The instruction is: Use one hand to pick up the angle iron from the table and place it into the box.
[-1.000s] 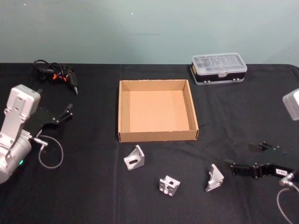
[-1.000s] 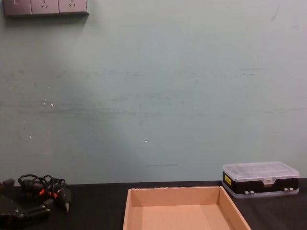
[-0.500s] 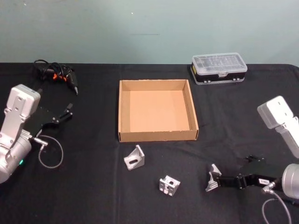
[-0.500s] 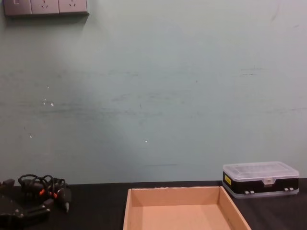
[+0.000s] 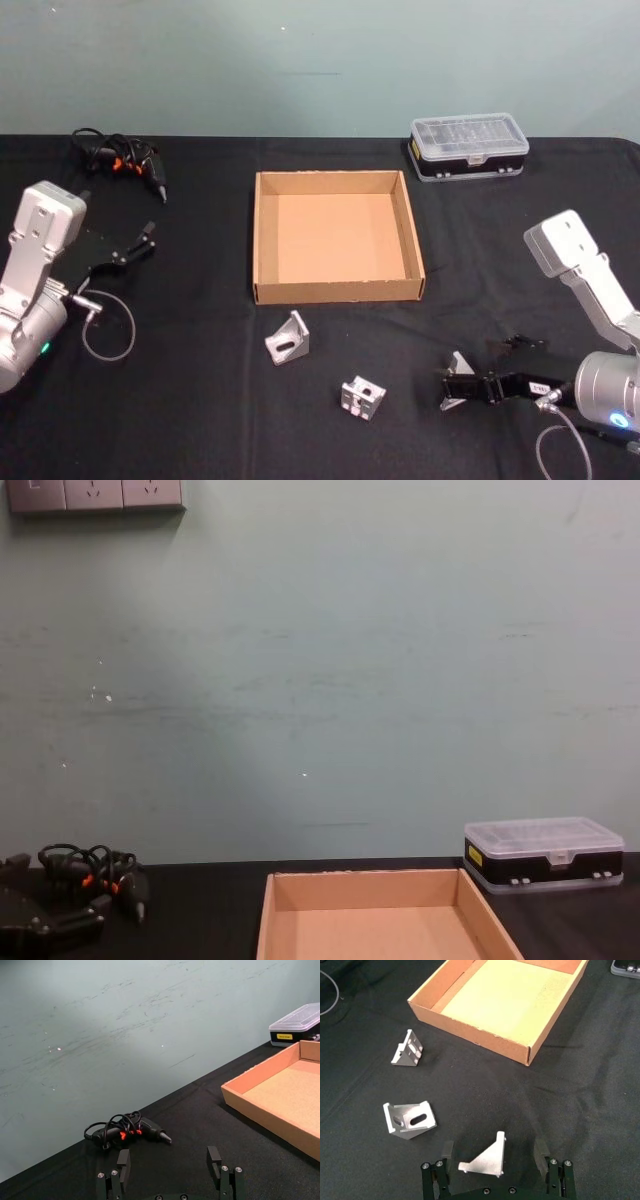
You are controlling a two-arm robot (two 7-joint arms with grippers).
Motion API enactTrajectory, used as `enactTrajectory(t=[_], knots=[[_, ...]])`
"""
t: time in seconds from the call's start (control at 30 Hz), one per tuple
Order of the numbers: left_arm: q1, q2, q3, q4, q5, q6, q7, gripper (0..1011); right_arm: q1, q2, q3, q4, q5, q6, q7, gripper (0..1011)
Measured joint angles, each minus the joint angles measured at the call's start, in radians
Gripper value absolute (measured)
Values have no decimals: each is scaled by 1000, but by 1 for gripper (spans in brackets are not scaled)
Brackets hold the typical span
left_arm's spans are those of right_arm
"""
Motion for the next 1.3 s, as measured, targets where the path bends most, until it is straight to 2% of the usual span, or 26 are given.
enactTrajectory(t=[0.5, 0.97, 1.13, 1.23, 1.27, 1.3], knots=[[0, 0, 0, 0, 0, 0, 0, 1000, 15, -67, 4, 27, -35, 45, -29, 1004], [0, 0, 0, 0, 0, 0, 0, 1000, 20, -103, 11, 48, -66, 61, -30, 1004], [0, 0, 0, 0, 0, 0, 0, 1000, 19, -112, 18, 50, -73, 73, -28, 929], [0, 0, 0, 0, 0, 0, 0, 1000, 18, -119, 27, 51, -78, 83, -26, 840], [0, 0, 0, 0, 0, 0, 0, 1000, 17, -120, 28, 51, -79, 83, -25, 840], [0, 0, 0, 0, 0, 0, 0, 1000, 16, -122, 30, 51, -80, 84, -25, 788]])
